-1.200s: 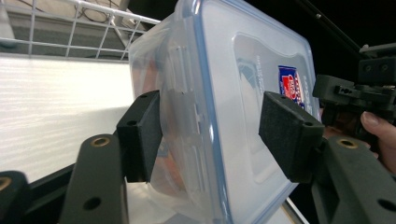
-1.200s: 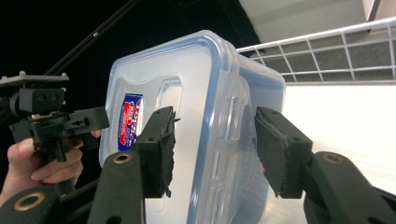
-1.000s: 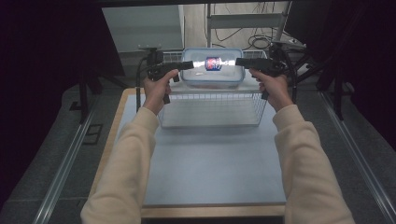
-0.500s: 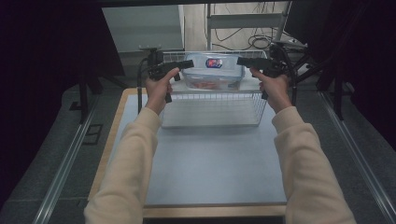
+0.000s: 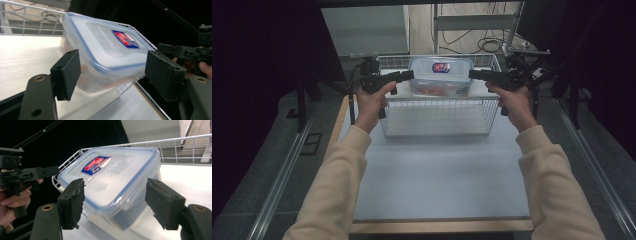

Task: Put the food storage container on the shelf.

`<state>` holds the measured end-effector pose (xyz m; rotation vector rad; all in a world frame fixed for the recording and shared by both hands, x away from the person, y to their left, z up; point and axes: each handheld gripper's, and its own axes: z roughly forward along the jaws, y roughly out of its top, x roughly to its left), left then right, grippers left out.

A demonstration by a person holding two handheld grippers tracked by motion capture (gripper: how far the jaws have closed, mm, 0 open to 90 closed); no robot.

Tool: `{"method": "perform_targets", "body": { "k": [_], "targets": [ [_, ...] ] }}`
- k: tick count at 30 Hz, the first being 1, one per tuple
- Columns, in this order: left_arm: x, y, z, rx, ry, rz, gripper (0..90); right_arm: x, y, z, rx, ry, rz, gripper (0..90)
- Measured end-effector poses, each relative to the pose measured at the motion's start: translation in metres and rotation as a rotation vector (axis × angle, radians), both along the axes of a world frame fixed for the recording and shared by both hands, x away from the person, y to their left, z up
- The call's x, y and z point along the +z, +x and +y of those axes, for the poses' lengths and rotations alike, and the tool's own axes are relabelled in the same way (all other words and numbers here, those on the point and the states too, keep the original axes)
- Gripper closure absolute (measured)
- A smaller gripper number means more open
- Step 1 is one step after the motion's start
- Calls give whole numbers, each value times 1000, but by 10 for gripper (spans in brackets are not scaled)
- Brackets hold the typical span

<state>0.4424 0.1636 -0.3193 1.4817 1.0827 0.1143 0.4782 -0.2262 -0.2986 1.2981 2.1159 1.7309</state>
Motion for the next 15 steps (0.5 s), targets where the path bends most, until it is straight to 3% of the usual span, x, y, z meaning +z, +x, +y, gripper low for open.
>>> {"method": "perform_targets", "body": {
  "k": [3, 4, 5, 8, 9, 10, 12, 13, 15],
  "targets": [
    [0, -21, 1, -15, 23, -38, 286, -3, -15, -7, 25, 18, -4, 293],
    [0, -21, 1, -15, 23, -38, 286, -3, -15, -7, 25, 18, -4, 293],
    [-2, -32, 1, -26, 33, -51, 286, -7, -24, -11, 44, 23, -7, 288],
    [-5, -44, 1, -39, 53, -65, 283, -12, -35, -15, 60, 29, -13, 284],
    [-12, -58, 1, -55, 64, -65, 279, -19, -46, -20, 77, 31, -19, 278],
    [-12, -58, 1, -55, 64, -65, 279, -19, -46, -20, 77, 31, -19, 278],
    [-23, -73, 0, -73, 83, -67, 278, -27, -59, -24, 92, 27, -25, 275],
    [-36, -87, 0, -87, 94, -71, 277, -37, -72, -29, 106, 15, -30, 273],
    [-42, -94, 0, -97, 98, -68, 276, -43, -78, -30, 113, 6, -32, 269]
  ]
}}
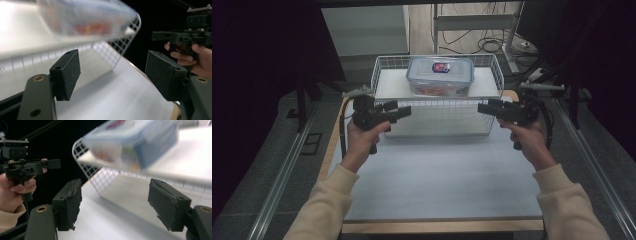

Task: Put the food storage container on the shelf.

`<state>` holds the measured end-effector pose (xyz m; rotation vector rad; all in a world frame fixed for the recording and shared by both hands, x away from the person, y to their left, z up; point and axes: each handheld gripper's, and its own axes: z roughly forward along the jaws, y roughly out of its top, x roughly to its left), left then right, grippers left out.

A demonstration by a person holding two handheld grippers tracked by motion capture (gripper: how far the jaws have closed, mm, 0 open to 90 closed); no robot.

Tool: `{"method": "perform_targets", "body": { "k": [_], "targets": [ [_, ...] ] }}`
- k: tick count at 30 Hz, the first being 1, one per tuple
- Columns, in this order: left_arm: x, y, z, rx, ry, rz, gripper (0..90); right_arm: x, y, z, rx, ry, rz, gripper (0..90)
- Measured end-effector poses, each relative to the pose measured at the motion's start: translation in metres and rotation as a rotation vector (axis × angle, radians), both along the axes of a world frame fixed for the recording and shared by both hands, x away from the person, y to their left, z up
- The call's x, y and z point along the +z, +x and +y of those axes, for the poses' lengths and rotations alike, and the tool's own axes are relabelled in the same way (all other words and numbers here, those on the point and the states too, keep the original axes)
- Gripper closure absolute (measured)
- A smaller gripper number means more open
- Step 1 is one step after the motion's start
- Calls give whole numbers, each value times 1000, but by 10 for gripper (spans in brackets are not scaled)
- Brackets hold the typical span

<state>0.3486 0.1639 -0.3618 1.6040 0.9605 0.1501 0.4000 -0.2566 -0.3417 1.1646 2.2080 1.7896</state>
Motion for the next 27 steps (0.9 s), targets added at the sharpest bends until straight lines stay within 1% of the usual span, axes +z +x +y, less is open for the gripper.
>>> {"method": "perform_targets", "body": {
  "k": [1, 2, 3, 4, 5, 6, 7, 8, 10, 11, 12, 13, 14, 16, 17, 18, 19, 20, 21, 23, 24, 25, 26, 27],
  "targets": [
    [-7, -6, 0, -3, 4, 1, 274, -6, -6, -1, 9, -6, 3, 267],
    [-19, -17, 0, -11, 9, 6, 272, -19, -16, -4, 24, -15, 10, 263],
    [-19, -17, 0, -11, 9, 6, 272, -19, -16, -4, 24, -15, 10, 263],
    [-26, -22, 0, -14, 11, 11, 271, -31, -25, -6, 36, -30, 20, 258],
    [-31, -27, 0, -17, 19, 13, 271, -31, -25, -6, 36, -30, 20, 258],
    [-38, -33, 0, -13, 30, 10, 269, -38, -29, -7, 40, -34, 25, 258],
    [-42, -36, 0, -12, 41, 7, 269, -46, -33, -9, 45, -33, 34, 258],
    [-52, -44, -1, -15, 59, 2, 267, -57, -38, -10, 53, -35, 47, 258],
    [-63, -50, -1, -27, 47, 23, 267, -70, -43, -11, 56, -46, 57, 258],
    [-63, -50, -1, -27, 47, 23, 266, -70, -43, -11, 56, -46, 57, 258],
    [-74, -55, -1, -29, 45, 41, 267, -83, -48, -11, 61, -78, 57, 267],
    [-74, -55, -1, -29, 45, 41, 266, -83, -48, -11, 61, -78, 57, 267],
    [-85, -58, -2, -24, 58, 57, 267, -95, -53, -9, 66, -117, 65, 267],
    [-95, -59, -2, -25, 56, 86, 267, -106, -57, -8, 80, -129, 76, 267],
    [-95, -59, -2, -25, 56, 86, 266, -111, -58, -7, 83, -136, 83, 265],
    [-99, -58, -2, -27, 59, 104, 263, -115, -59, -5, 87, -149, 80, 262],
    [-102, -58, -3, -25, 63, 114, 263, -115, -59, -5, 87, -149, 80, 262],
    [-104, -57, -3, -22, 59, 121, 263, -118, -60, -3, 90, -166, 82, 259],
    [-104, -57, -3, -25, 58, 123, 261, -118, -61, -2, 91, -173, 72, 257],
    [-104, -58, -3, -23, 60, 119, 256, -115, -62, -1, 91, -172, 54, 252],
    [-104, -59, -4, -20, 73, 109, 254, -114, -63, -2, 89, -163, 49, 245],
    [-104, -59, -4, -20, 73, 109, 250, -114, -63, -2, 89, -163, 49, 245],
    [-104, -60, -4, -17, 90, 99, 241, -114, -65, -4, 83, -165, 24, 242],
    [-105, -61, -5, -13, 107, 91, 241, -114, -65, -4, 83, -165, 24, 242]
  ]
}}
